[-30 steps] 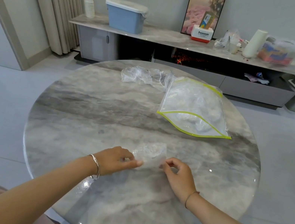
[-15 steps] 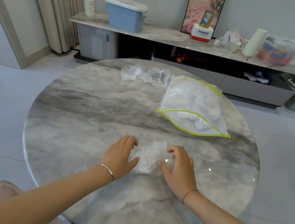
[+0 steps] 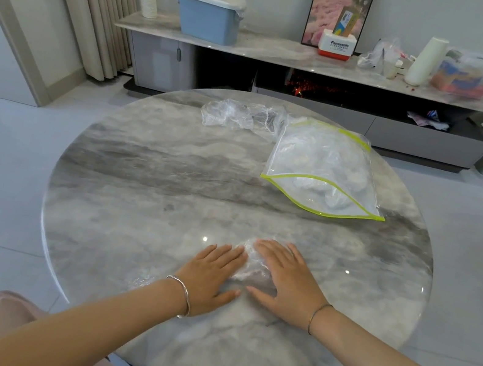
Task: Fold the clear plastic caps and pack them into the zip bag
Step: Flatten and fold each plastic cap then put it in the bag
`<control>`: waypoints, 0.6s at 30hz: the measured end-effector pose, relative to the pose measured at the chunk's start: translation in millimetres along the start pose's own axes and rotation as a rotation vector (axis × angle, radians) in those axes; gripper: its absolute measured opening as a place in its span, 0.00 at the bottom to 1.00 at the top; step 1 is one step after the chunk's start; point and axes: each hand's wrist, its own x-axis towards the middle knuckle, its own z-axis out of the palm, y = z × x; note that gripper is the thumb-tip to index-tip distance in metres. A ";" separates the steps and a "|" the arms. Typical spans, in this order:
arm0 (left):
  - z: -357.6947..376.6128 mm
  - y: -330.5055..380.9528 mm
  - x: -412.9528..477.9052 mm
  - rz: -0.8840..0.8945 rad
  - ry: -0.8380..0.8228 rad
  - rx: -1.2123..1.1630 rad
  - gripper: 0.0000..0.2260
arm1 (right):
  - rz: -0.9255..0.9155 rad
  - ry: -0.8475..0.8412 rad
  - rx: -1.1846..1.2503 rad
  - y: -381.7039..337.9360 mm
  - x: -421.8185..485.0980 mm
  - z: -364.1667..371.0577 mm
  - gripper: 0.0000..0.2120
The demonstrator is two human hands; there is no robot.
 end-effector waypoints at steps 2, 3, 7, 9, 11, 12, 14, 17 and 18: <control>-2.3 -1.7 0.1 0.018 0.086 0.022 0.36 | -0.110 0.108 -0.039 -0.1 0.8 0.6 0.26; -3.0 -2.6 0.5 0.034 0.141 0.030 0.31 | -0.135 0.119 -0.053 0.4 0.9 2.2 0.23; -2.2 -6.6 2.8 0.067 0.304 0.030 0.22 | -0.070 0.037 -0.062 3.4 -1.6 9.0 0.19; -6.2 -7.9 5.1 0.067 0.343 0.045 0.18 | -0.044 0.011 -0.054 4.0 -0.4 10.3 0.17; -11.6 -8.7 9.0 0.055 0.364 0.032 0.11 | -0.016 0.004 -0.010 3.5 2.0 9.5 0.16; -14.9 -9.7 9.7 0.039 0.359 0.009 0.07 | 0.008 0.018 0.039 3.5 3.6 9.2 0.15; -20.1 -10.3 10.3 -0.003 0.335 -0.091 0.10 | 0.122 0.042 0.202 4.3 6.4 7.3 0.15; -25.9 -12.5 9.2 -0.185 0.279 -0.268 0.11 | 0.345 0.044 0.535 5.8 7.9 5.3 0.08; -24.3 -14.2 9.0 -0.218 0.249 -0.343 0.10 | 0.390 0.055 0.611 5.8 8.1 5.1 0.07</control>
